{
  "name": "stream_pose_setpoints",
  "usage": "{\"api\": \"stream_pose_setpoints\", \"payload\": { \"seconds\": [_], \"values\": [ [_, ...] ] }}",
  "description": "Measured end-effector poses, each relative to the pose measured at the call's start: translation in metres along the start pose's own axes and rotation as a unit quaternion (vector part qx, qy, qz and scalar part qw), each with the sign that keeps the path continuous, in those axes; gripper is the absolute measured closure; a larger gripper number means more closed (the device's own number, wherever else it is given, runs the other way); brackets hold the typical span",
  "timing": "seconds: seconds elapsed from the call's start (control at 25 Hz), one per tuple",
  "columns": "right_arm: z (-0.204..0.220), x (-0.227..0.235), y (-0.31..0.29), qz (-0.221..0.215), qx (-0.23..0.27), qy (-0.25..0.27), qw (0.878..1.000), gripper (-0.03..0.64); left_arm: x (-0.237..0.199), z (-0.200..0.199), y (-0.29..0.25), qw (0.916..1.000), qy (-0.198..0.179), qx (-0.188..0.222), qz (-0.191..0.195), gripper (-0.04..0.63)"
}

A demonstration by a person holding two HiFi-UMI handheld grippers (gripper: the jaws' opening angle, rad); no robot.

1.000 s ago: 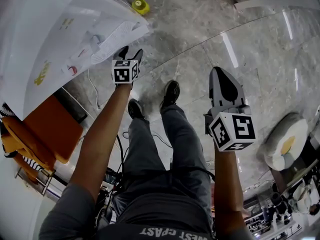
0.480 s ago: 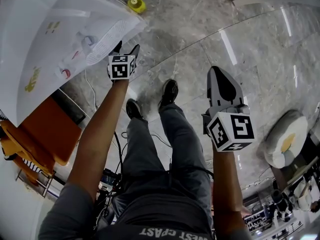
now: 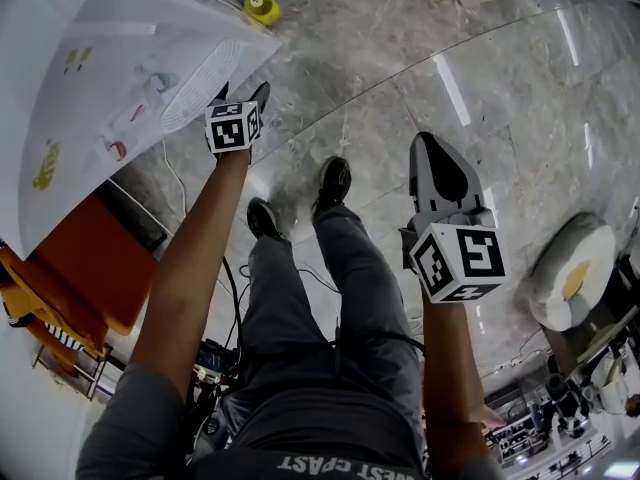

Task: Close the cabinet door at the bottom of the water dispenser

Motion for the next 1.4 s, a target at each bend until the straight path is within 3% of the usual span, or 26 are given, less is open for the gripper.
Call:
{"api": "stream_pose_setpoints", "payload": {
  "seconds": [0.2,0.4,0.6,0.72,1.0,1.24,1.4],
  "values": [
    [0.001,0.004,0.006,0.003,0.003,-0.006,1.0,0.587,0.006,-0.001,0.004,0.9999,-0.004,-0.006,0.008,0.221],
    [-0.011,-0.003,0.019,-0.003,0.013,-0.012,1.0,0.588,0.046,-0.009,0.029,0.998,-0.029,-0.009,0.055,0.222],
    [-0.037,-0.014,0.04,-0.009,0.035,-0.015,0.999,0.587,0.094,-0.038,0.077,0.9935,-0.039,0.033,0.102,0.227],
    [-0.055,-0.018,0.059,-0.009,0.047,-0.014,0.999,0.588,0.119,-0.066,0.119,0.9884,-0.049,0.072,0.124,0.265],
    [-0.096,-0.031,0.104,-0.01,0.077,-0.009,0.997,0.588,0.158,-0.14,0.233,0.9666,-0.098,0.173,0.162,0.387],
    [-0.134,-0.056,0.143,-0.02,0.109,0.011,0.994,0.588,0.175,-0.191,0.343,0.9402,-0.134,0.257,0.178,0.537],
    [-0.164,-0.076,0.172,-0.033,0.144,0.025,0.989,0.588,0.181,-0.218,0.415,0.9211,-0.157,0.306,0.182,0.573]
  ]
}}
Point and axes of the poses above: the fingertips, and each gripper's own axes: y backward along the fingers, x to its right, z out of its underside, the point moved 6 cm from there along y, backward along the fingers, and after that the axes turned 6 degrees about z, right-handed, at the moved point
